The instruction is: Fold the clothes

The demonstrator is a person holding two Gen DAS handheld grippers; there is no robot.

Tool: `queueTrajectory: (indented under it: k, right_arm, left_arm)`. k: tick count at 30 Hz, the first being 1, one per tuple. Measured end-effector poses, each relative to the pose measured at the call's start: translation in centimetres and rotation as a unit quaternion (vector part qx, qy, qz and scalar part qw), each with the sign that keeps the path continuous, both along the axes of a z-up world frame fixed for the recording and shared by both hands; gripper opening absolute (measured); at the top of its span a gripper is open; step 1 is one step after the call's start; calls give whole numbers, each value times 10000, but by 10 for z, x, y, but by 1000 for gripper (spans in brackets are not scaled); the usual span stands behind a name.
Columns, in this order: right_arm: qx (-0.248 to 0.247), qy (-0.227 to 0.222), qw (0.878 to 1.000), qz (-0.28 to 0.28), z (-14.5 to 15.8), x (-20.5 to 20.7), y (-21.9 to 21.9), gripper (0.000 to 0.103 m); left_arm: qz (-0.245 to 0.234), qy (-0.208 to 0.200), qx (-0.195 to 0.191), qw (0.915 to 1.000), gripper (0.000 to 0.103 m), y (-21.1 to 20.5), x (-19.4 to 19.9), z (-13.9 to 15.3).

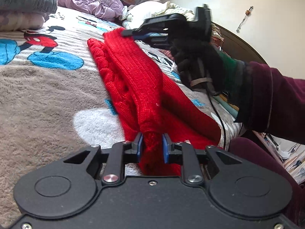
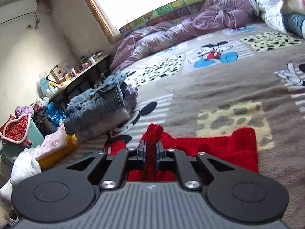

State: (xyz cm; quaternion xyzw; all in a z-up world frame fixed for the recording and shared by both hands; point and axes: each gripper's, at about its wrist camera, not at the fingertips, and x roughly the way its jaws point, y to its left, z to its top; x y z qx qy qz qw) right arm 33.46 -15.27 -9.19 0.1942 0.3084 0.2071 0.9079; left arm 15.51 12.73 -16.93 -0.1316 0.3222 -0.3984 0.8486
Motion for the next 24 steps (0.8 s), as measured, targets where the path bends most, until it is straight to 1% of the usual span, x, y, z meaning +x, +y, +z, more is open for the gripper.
queueTrajectory:
  k: [3, 5, 7, 9, 10, 11, 12, 15, 18, 20, 21, 24]
  right_arm:
    - [-271, 206, 9994, 31, -14, 8, 6, 12]
    - [-631, 418, 9971, 58, -24, 13, 13, 13]
    - [-760, 414, 9962, 14, -24, 11, 15, 18]
    - [-865, 388, 9955, -37, -22, 7, 17, 23]
    - [-915, 271, 9954, -90, -17, 2, 16, 27]
    - [-964, 131, 9951, -149, -11, -4, 15, 35]
    - [-998, -38, 9949, -159, -3, -11, 14, 36]
    - [-1101, -466, 9928, 5, 18, -39, 14, 36]
    - [-1313, -737, 9874, 484, 29, -78, 23, 36]
    - [-1511, -850, 9810, 868, 29, -105, 35, 36]
    - [-1598, -893, 9772, 1073, 29, -117, 42, 34]
    - [-1728, -911, 9710, 1378, 21, -145, 60, 34]
  left_arm:
    - [-74, -139, 147, 9998, 19, -4, -3, 3]
    - [-141, -317, 299, 9990, 19, -8, -6, 7]
    - [-246, -629, 497, 9965, 20, -13, -13, 13]
    - [-356, -863, 762, 9927, 24, -18, -19, 18]
    - [-373, -915, 833, 9916, 24, -18, -21, 19]
    - [-381, -944, 851, 9912, 24, -17, -21, 20]
    - [-388, -973, 861, 9908, 25, -16, -21, 20]
    - [-399, -1063, 824, 9901, 25, -10, -26, 25]
    - [-266, -1114, 664, 9912, 25, -3, -28, 30]
    - [-237, -1149, 563, 9915, 25, -3, -28, 33]
    - [-253, -1131, 565, 9917, 25, -6, -28, 32]
    - [-354, -1026, 789, 9910, 25, -19, -26, 27]
